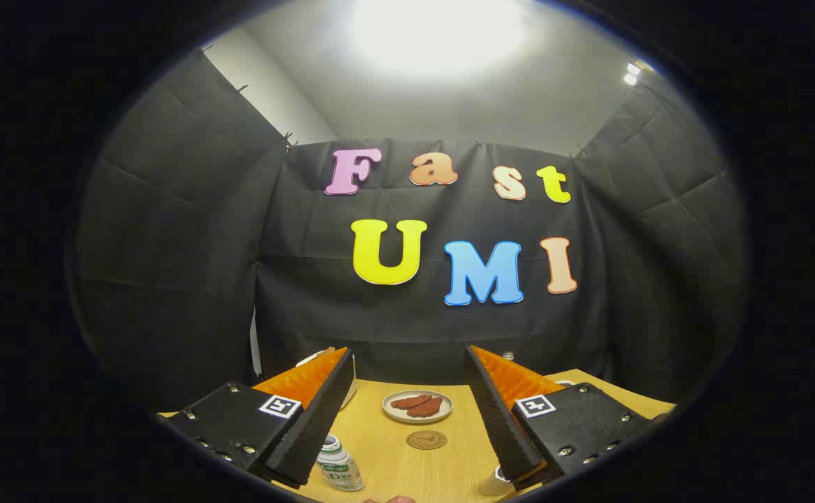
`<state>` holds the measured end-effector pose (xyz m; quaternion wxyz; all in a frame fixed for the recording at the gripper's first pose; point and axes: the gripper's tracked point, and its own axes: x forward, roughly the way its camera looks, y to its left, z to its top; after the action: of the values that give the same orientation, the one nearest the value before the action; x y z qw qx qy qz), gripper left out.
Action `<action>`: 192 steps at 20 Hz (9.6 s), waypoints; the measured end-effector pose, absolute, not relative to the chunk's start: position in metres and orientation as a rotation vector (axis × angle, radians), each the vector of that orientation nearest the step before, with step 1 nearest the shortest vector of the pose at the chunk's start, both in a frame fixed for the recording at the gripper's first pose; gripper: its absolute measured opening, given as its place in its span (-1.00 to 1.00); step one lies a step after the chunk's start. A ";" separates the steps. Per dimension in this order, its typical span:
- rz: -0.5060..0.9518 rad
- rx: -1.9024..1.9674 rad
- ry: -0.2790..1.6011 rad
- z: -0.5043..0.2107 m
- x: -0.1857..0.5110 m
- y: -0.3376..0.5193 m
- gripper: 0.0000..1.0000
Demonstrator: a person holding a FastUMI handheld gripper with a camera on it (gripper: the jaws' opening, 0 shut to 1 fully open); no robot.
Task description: Take the bottle from table, then pour the juice into the cup, finally place the bottle on the coaster
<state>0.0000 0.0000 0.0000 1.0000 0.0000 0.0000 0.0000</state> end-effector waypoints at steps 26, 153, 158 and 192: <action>-0.021 0.018 -0.034 -0.009 -0.012 0.011 0.92; -0.366 1.203 0.466 -0.271 0.003 0.007 0.34; -0.375 1.280 0.469 -0.272 0.005 0.005 0.34; -0.396 1.670 0.623 -0.245 0.000 0.015 0.34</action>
<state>-0.0002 0.0148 -0.2449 0.6113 0.7238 0.2700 -0.1717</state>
